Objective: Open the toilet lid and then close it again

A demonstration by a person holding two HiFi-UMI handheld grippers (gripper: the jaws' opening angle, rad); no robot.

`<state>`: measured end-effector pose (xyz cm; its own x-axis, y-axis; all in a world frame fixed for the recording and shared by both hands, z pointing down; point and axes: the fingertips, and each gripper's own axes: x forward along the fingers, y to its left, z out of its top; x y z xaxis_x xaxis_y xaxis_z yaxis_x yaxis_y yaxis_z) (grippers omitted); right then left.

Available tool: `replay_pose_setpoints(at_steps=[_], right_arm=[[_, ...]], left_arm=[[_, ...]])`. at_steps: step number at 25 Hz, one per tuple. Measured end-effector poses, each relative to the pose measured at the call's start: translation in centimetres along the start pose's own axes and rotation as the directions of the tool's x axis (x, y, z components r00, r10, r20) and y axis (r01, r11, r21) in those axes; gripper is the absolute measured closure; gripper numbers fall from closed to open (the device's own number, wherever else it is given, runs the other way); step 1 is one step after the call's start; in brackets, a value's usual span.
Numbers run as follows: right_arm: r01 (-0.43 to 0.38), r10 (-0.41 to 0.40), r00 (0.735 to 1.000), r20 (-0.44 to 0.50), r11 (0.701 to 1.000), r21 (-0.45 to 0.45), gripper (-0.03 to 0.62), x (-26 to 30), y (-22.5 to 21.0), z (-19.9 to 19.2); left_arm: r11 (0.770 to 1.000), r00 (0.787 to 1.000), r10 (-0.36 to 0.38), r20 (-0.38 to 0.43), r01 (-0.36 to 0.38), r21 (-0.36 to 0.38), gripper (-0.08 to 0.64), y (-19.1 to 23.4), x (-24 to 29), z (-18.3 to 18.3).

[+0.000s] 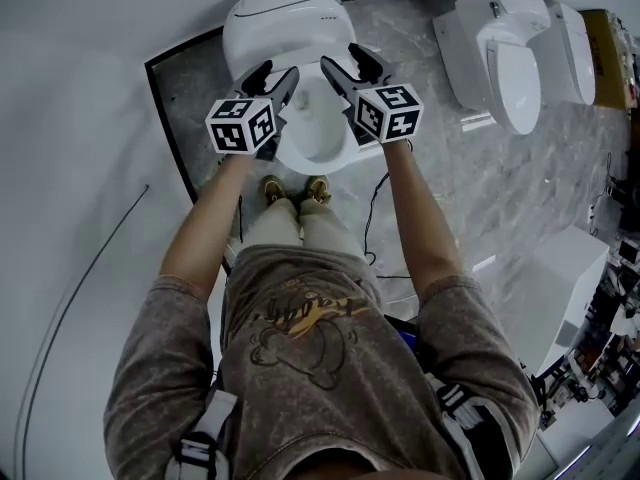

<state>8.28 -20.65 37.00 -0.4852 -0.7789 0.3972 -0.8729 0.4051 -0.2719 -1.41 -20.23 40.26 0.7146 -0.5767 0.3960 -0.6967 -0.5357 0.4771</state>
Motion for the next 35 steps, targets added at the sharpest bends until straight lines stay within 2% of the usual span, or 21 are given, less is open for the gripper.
replay_pose_setpoints(at_steps=[3, 8, 12, 19, 23, 26, 35], right_arm=[[0.012, -0.011, 1.000, -0.025, 1.000, 0.009, 0.328, -1.8, 0.0, -2.5], [0.036, -0.036, 0.999, -0.035, 0.999, 0.001, 0.330, -4.4, 0.2, -6.0], [0.030, -0.028, 0.997, -0.069, 0.999, 0.024, 0.330, -6.5, 1.3, -9.3], [0.033, -0.032, 0.989, -0.144, 0.999, 0.004, 0.330, -9.0, 2.2, -16.4], [0.032, -0.024, 0.981, -0.192, 0.999, 0.036, 0.330, -9.9, 2.5, -19.8], [0.033, -0.019, 0.971, -0.239, 0.998, 0.056, 0.330, -10.2, 2.3, -22.9], [0.065, -0.004, 0.929, -0.370, 0.986, 0.151, 0.330, -10.3, 1.0, -32.9]], left_arm=[[0.999, 0.998, -0.034, -0.047, 0.033, -0.022, 0.322, -1.5, 0.0, -2.8], [0.999, 0.997, -0.041, -0.070, 0.042, 0.012, 0.318, -3.3, -1.1, -6.6], [0.998, 0.990, -0.059, -0.127, 0.063, 0.031, 0.318, -4.4, -2.6, -10.2], [0.992, 0.973, -0.075, -0.218, 0.096, 0.087, 0.318, -5.6, -3.7, -17.3], [0.996, 0.969, -0.075, -0.236, 0.085, 0.030, 0.318, -5.5, -4.2, -20.2], [0.998, 0.960, -0.055, -0.275, 0.062, 0.016, 0.319, -5.4, -3.9, -23.1], [0.999, 0.907, -0.022, -0.420, 0.001, -0.049, 0.328, -4.2, -2.4, -32.6]])
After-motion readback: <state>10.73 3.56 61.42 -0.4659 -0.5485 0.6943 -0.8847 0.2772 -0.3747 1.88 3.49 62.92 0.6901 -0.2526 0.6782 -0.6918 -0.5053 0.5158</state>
